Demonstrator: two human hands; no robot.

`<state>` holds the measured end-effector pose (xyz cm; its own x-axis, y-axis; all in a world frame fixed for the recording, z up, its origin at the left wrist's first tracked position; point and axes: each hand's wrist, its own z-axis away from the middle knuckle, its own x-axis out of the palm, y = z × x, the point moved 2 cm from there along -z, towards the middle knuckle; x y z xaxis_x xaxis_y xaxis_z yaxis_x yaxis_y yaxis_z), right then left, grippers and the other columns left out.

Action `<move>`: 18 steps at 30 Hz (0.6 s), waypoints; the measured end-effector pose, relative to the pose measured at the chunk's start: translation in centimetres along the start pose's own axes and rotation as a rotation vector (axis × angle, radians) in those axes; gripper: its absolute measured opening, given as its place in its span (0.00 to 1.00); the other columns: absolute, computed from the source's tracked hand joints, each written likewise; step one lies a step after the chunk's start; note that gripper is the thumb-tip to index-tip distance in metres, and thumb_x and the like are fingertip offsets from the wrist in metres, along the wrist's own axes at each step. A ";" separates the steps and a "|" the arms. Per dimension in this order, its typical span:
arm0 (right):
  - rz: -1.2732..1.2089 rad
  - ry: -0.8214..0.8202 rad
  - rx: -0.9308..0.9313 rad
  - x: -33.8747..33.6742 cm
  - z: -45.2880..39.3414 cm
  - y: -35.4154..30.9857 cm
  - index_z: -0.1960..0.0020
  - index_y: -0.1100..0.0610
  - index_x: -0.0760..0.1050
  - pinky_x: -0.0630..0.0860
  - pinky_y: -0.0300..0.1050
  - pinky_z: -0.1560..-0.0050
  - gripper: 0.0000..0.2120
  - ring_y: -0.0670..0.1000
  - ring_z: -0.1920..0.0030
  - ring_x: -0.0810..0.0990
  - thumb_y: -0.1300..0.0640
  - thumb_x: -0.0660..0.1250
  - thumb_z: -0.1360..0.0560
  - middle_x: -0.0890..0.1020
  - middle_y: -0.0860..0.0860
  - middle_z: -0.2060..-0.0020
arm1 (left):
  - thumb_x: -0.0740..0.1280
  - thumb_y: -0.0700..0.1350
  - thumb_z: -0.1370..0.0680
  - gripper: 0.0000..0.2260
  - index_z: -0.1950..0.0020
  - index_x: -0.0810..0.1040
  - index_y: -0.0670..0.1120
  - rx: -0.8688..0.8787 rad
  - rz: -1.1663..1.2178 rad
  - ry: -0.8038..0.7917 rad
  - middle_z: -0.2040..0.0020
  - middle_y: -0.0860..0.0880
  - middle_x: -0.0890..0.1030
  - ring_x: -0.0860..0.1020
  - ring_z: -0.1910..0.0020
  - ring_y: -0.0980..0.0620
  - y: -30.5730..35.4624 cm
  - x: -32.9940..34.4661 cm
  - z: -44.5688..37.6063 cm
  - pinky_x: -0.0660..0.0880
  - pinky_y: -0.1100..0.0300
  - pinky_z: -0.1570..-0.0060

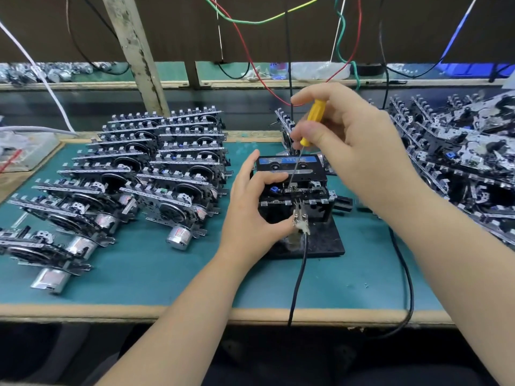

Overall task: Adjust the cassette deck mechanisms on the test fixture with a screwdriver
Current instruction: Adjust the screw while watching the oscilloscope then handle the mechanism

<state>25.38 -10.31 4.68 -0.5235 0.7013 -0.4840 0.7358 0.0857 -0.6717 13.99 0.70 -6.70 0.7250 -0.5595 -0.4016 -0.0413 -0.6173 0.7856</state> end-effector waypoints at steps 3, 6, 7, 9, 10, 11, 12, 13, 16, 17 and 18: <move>-0.003 0.064 -0.022 0.4 0.2 0.0 0.35 0.53 0.75 0.80 0.55 0.48 0.15 0.51 0.59 0.84 0.62 0.68 0.21 0.81 0.53 0.61 | 0.82 0.45 0.34 0.28 0.42 0.73 0.66 -0.001 -0.003 0.000 0.20 0.58 0.57 0.57 0.22 0.61 -0.1 0.0 0.0 0.60 0.63 0.29; 0.015 0.111 -0.041 1.0 0.5 -0.1 0.36 0.54 0.77 0.78 0.53 0.53 0.14 0.54 0.61 0.80 0.60 0.70 0.21 0.78 0.53 0.63 | 0.82 0.45 0.34 0.30 0.43 0.72 0.68 0.001 0.002 -0.001 0.20 0.58 0.57 0.56 0.22 0.62 -0.1 0.0 0.0 0.60 0.65 0.30; 0.025 0.112 -0.047 1.0 0.5 -0.3 0.36 0.54 0.77 0.77 0.52 0.53 0.13 0.54 0.61 0.79 0.59 0.70 0.21 0.78 0.52 0.64 | 0.82 0.45 0.34 0.30 0.43 0.72 0.68 0.003 0.000 -0.002 0.20 0.59 0.57 0.56 0.22 0.62 -0.1 0.0 0.0 0.59 0.65 0.30; 0.077 0.075 -0.057 0.8 0.2 -0.6 0.36 0.54 0.77 0.75 0.50 0.54 0.13 0.52 0.61 0.78 0.58 0.69 0.20 0.78 0.51 0.63 | 0.82 0.45 0.34 0.29 0.42 0.73 0.68 0.012 -0.014 -0.003 0.20 0.60 0.56 0.56 0.22 0.63 -0.1 0.0 -0.1 0.59 0.65 0.31; 0.113 0.042 -0.061 0.5 -0.1 -0.7 0.36 0.53 0.77 0.75 0.48 0.53 0.12 0.51 0.61 0.79 0.57 0.68 0.19 0.80 0.50 0.62 | 0.82 0.45 0.33 0.29 0.42 0.73 0.67 0.018 -0.020 -0.003 0.20 0.61 0.56 0.55 0.22 0.63 -0.1 0.0 -0.1 0.59 0.65 0.30; 0.135 0.009 -0.059 0.2 -0.3 -0.7 0.36 0.52 0.77 0.76 0.47 0.52 0.12 0.48 0.59 0.80 0.58 0.67 0.19 0.82 0.49 0.60 | 0.82 0.45 0.33 0.28 0.42 0.74 0.66 0.025 -0.021 -0.001 0.20 0.62 0.55 0.55 0.22 0.63 -0.2 0.0 0.0 0.59 0.64 0.30; 0.125 -0.016 -0.049 -0.2 -0.5 -0.7 0.36 0.52 0.77 0.76 0.45 0.50 0.11 0.46 0.56 0.82 0.59 0.66 0.18 0.84 0.47 0.57 | 0.82 0.46 0.34 0.28 0.41 0.74 0.66 0.036 -0.018 0.003 0.20 0.63 0.55 0.55 0.22 0.63 -0.3 0.0 0.0 0.59 0.64 0.30; 0.078 -0.037 -0.030 -0.5 -0.7 -0.6 0.37 0.51 0.78 0.77 0.44 0.47 0.12 0.45 0.53 0.83 0.60 0.65 0.18 0.85 0.45 0.55 | 0.81 0.47 0.34 0.28 0.41 0.74 0.66 0.051 -0.012 0.010 0.20 0.64 0.55 0.55 0.21 0.63 -0.4 0.0 0.1 0.60 0.62 0.29; -0.038 -0.062 0.012 -0.5 -0.9 -0.4 0.38 0.46 0.80 0.78 0.48 0.45 0.16 0.47 0.54 0.85 0.62 0.68 0.21 0.86 0.45 0.57 | 0.80 0.52 0.35 0.27 0.42 0.74 0.68 0.084 0.018 0.029 0.21 0.65 0.55 0.57 0.21 0.60 -0.6 0.2 0.3 0.65 0.52 0.28; -0.026 -0.048 0.008 -0.2 -1.0 -0.4 0.37 0.43 0.80 0.78 0.49 0.46 0.18 0.48 0.54 0.85 0.62 0.69 0.21 0.86 0.44 0.58 | 0.80 0.54 0.36 0.26 0.42 0.74 0.68 0.086 0.020 0.035 0.21 0.66 0.55 0.59 0.22 0.59 -0.7 0.2 0.3 0.68 0.49 0.29; -0.018 -0.028 0.002 0.1 -1.1 -0.3 0.36 0.42 0.79 0.79 0.48 0.47 0.20 0.48 0.54 0.84 0.62 0.70 0.22 0.85 0.43 0.59 | 0.80 0.56 0.36 0.26 0.42 0.75 0.67 0.086 0.020 0.041 0.21 0.66 0.55 0.60 0.22 0.58 -0.7 0.1 0.2 0.69 0.47 0.31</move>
<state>25.54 -9.54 5.46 -0.5485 0.6794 -0.4874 0.7254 0.0968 -0.6814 13.99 0.98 -7.35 0.7508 -0.5501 -0.3656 -0.1137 -0.6529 0.7489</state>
